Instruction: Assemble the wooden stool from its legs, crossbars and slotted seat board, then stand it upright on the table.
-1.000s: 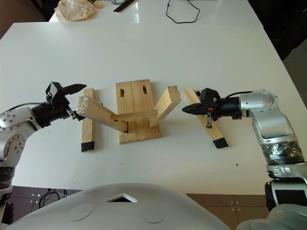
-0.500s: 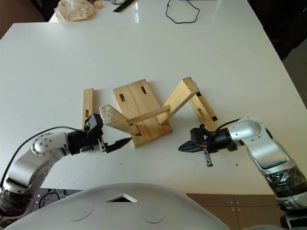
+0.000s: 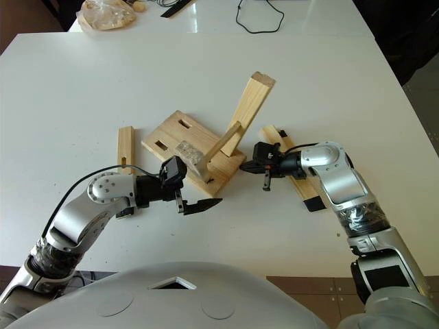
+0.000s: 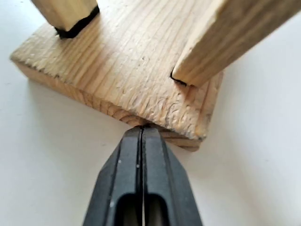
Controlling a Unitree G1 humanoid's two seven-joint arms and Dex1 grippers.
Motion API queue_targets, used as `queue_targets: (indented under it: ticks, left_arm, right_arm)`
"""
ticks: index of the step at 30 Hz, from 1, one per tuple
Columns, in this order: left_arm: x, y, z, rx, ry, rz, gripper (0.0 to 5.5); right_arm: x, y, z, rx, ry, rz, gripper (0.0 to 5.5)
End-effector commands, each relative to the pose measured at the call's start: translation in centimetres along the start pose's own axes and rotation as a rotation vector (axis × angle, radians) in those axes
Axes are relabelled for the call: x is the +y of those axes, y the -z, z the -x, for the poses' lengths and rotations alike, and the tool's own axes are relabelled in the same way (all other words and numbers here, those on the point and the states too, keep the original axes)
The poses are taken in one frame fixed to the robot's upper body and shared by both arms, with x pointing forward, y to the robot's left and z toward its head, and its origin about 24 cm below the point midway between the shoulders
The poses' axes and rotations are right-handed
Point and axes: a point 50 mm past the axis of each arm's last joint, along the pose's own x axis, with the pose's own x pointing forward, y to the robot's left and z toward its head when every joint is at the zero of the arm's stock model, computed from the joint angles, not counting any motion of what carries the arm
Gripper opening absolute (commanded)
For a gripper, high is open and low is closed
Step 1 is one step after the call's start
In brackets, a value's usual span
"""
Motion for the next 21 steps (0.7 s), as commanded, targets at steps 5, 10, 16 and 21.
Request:
queue_targets:
  ticks: [5,10,16,21]
  left_arm:
    - [3.3,-1.1,0.2,0.016,-0.065,-0.049,5.4]
    - [6.6,-1.9,4.9,0.063,-0.17,-0.099,5.4]
    - [12.9,-0.9,8.3,0.182,-0.486,-0.216,4.75]
    - [14.2,-1.4,8.2,0.092,-0.5,-0.19,4.59]
  right_arm:
    - [-1.7,-0.2,-0.4,-0.001,0.071,0.028,0.02]
    - [-0.2,0.8,0.5,0.019,0.038,0.033,0.02]
    - [2.2,1.0,1.0,0.03,-0.003,0.05,0.76]
    - [3.1,0.3,0.4,0.026,-0.05,0.08,0.76]
